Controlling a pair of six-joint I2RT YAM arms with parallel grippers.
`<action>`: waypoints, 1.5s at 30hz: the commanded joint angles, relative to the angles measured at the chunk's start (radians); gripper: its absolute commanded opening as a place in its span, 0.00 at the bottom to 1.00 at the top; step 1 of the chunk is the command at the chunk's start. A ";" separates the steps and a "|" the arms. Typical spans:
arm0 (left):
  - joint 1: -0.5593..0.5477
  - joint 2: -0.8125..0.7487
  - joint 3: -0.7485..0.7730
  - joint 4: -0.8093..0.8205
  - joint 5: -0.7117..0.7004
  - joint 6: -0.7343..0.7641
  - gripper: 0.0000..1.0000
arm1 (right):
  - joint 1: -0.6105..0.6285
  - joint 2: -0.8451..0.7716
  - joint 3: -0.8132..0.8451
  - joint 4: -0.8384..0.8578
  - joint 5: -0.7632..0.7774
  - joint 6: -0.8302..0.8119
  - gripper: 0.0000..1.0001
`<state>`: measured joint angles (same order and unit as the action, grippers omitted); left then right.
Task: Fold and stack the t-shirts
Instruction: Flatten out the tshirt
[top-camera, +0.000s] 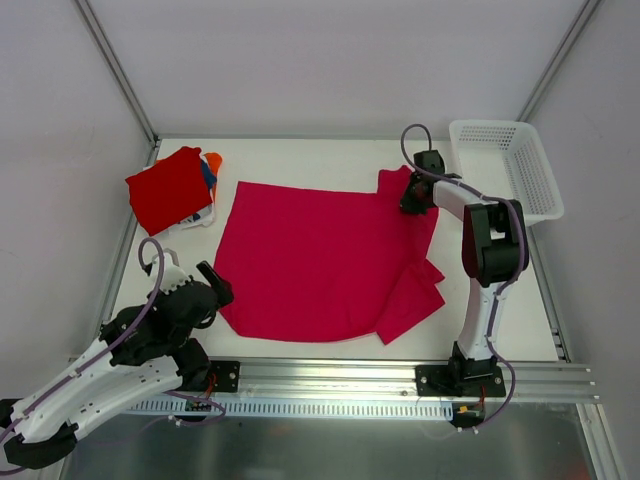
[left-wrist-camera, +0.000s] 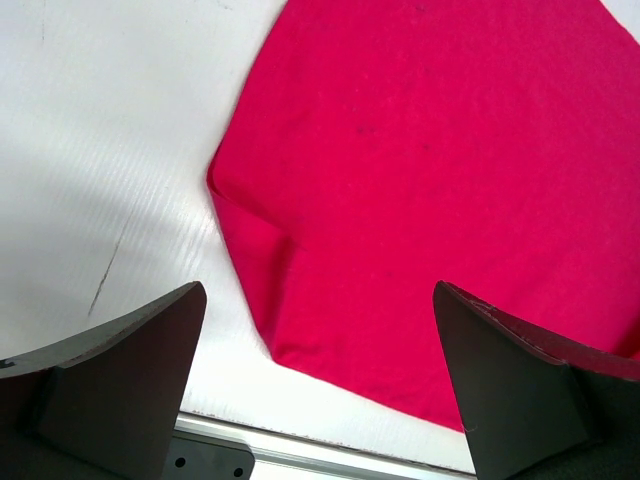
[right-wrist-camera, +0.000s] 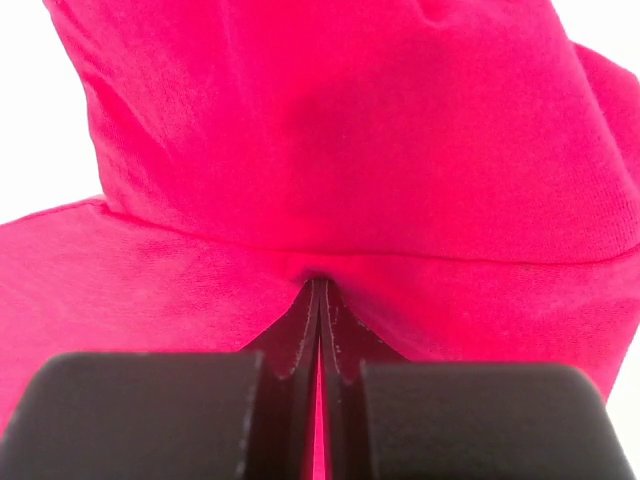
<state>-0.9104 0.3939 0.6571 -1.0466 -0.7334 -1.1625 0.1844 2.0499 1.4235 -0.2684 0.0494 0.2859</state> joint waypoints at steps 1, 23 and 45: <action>-0.008 0.020 0.003 -0.015 -0.015 0.012 0.99 | -0.025 0.058 0.051 0.011 -0.091 0.025 0.00; -0.008 0.057 0.003 -0.015 -0.015 0.007 0.99 | -0.056 0.425 0.768 0.020 -0.250 0.107 0.81; 0.523 0.730 0.275 1.033 0.754 0.704 0.99 | 0.104 -1.036 -0.405 -0.066 -0.117 -0.010 0.98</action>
<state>-0.5854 0.9474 0.7860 -0.3077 -0.4412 -0.6109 0.2794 0.9924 1.1767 -0.2260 -0.0875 0.2996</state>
